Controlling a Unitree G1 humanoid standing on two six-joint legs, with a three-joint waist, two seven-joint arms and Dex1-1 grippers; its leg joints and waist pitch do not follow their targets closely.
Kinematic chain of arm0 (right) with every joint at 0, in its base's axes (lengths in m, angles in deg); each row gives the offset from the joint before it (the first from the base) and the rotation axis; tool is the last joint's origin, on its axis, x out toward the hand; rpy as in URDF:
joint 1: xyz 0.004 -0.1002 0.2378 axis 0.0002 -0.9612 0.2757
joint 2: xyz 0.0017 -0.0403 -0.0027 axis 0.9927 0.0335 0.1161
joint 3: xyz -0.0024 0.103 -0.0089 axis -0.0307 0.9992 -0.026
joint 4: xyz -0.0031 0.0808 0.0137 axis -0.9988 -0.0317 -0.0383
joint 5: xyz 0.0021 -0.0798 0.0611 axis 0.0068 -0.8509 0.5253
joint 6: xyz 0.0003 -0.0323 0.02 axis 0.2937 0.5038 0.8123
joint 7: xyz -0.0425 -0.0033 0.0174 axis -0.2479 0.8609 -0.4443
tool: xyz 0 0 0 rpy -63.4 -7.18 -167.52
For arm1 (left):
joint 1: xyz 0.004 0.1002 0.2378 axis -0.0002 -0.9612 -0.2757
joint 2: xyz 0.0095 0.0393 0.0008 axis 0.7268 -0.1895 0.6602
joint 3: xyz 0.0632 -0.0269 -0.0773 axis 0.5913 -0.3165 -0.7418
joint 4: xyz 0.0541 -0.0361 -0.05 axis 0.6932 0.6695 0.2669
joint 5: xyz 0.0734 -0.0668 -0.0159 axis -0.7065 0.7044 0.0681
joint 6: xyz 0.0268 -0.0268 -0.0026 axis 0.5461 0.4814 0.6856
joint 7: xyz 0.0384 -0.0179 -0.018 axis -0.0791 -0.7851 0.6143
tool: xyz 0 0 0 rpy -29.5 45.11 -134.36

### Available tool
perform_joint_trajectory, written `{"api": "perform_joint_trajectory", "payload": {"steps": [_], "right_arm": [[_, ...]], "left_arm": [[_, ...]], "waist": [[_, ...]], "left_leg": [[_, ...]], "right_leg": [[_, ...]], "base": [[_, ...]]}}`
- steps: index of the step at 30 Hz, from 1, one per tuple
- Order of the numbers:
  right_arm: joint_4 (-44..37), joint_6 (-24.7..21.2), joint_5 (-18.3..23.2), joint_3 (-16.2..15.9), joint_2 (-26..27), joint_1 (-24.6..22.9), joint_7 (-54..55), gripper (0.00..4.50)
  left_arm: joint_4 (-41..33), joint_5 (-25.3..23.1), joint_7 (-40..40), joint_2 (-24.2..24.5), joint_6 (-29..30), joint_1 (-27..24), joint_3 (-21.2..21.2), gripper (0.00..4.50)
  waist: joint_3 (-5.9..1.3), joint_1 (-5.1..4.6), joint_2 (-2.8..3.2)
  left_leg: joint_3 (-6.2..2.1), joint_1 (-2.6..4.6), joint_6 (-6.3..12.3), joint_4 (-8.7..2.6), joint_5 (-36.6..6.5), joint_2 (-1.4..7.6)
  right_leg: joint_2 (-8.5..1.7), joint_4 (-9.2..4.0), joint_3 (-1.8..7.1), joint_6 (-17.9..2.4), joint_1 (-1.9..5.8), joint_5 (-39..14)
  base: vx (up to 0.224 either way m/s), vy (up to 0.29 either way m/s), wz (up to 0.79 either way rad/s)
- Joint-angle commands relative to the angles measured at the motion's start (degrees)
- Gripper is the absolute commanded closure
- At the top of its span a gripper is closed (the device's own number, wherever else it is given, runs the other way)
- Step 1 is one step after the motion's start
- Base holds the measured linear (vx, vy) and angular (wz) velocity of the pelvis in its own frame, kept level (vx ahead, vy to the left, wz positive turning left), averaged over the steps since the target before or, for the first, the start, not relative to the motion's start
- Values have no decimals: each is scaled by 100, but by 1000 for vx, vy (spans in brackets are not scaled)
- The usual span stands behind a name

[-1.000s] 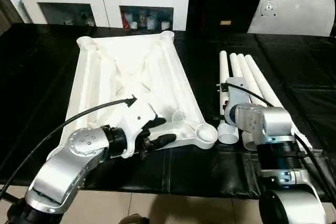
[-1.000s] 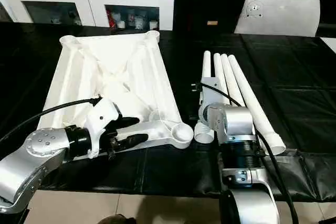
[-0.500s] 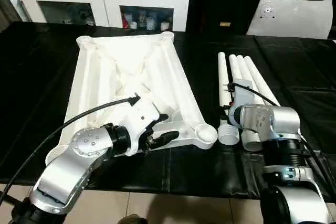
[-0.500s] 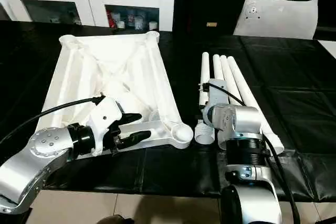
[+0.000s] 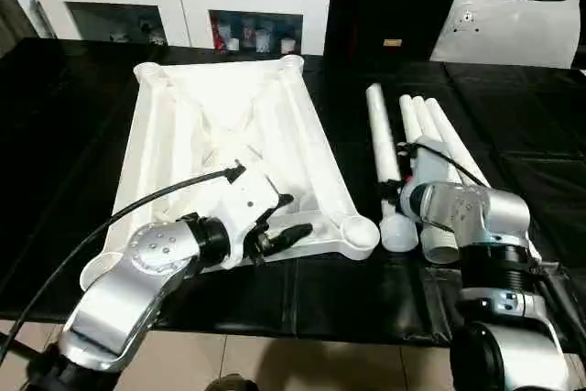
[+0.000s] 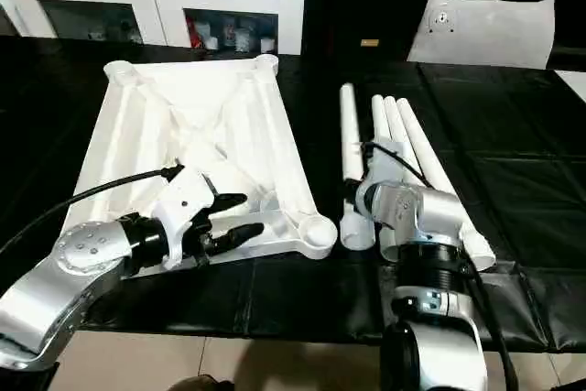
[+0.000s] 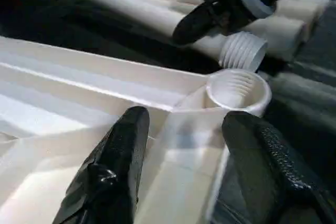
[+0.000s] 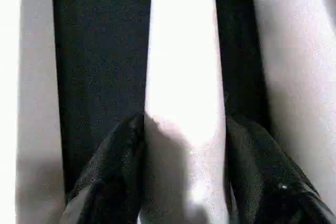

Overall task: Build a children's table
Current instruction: Pick table leg

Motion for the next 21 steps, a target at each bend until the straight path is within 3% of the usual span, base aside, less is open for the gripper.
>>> {"api": "perform_joint_trajectory", "payload": {"steps": [1,3,4,5,6,7,9,11,12,14,16,18,19,21], "right_arm": [[-332,344,30,8,-45,36,-78,264],[-586,576,278,163,19,74,-288,264],[-718,682,438,250,60,98,-439,264],[-981,743,789,385,146,115,-796,264],[-996,744,810,392,151,116,-819,264],[-1334,804,1236,443,221,81,-1322,264],[-1649,965,1412,184,139,-71,-1889,264],[-1915,1089,1703,59,115,-204,-2358,264],[-2058,1089,1925,69,124,-266,-2600,264],[-2058,1089,1925,69,124,-266,-2600,264],[-2311,993,2288,20,53,-421,-3122,264],[-2508,850,2559,-39,-37,-582,-3566,264],[-2508,850,2559,-39,-37,-582,-3566,264],[-2575,797,2674,-50,-59,-641,-3709,264]], "left_arm": [[84,-20,147,-110,-37,143,-170,192],[240,69,391,-342,54,341,-399,192],[322,123,511,-458,121,446,-517,192],[467,184,664,-605,178,627,-675,192],[476,188,671,-612,181,637,-683,173],[680,327,860,-821,265,884,-921,162],[840,571,1040,-1066,334,1146,-1206,155],[954,870,1130,-1284,404,1419,-1468,129],[1030,1061,1127,-1385,459,1573,-1609,118],[1030,1061,1127,-1385,459,1573,-1609,108],[1149,1574,1042,-1591,656,1906,-1917,103],[1194,2226,893,-1813,979,2225,-2211,67],[1194,2226,893,-1813,979,2225,-2211,67],[1195,2492,838,-1909,1102,2333,-2316,63]], "waist": [[-380,-18,72],[-380,-16,98],[-405,-4,74],[-400,-2,87],[-400,-2,87],[-401,11,135],[-421,30,91],[-411,52,106],[-411,52,106],[-410,72,115],[-399,105,127],[-399,114,127],[-391,167,125],[-384,166,125]], "left_leg": [[-247,186,-486,-450,-750,652],[-240,174,-378,-435,-692,641],[-240,182,-295,-411,-661,651],[-237,153,-151,-404,-551,635],[-237,153,-151,-404,-551,635],[-260,144,-20,-396,-528,653],[-249,145,96,-366,-453,668],[-273,108,261,-363,-297,685],[-273,108,261,-363,-297,685],[-272,121,320,-357,-368,688],[-247,142,289,-353,-496,683],[-272,133,256,-369,-517,694],[-270,151,220,-371,-602,700],[-274,138,183,-391,-682,696]], "right_leg": [[-561,-341,298,-1288,153,300],[-563,-338,300,-1342,172,483],[-584,-330,306,-1393,194,628],[-574,-323,300,-1418,199,792],[-574,-323,300,-1418,199,792],[-593,-308,288,-1462,208,860],[-598,-309,275,-1536,223,1018],[-616,-296,255,-1611,222,1096],[-616,-296,255,-1611,222,1096],[-614,-314,247,-1689,207,871],[-611,-345,250,-1686,189,611],[-609,-329,243,-1687,192,543],[-616,-346,240,-1705,174,416],[-620,-358,240,-1664,172,264]], "base": [[0,0,0],[0,0,0],[0,0,0],[0,0,0],[0,0,0],[0,0,0],[0,0,0],[0,0,0],[0,0,0],[0,0,0],[0,0,0],[0,0,0],[0,0,0],[0,0,0]]}}
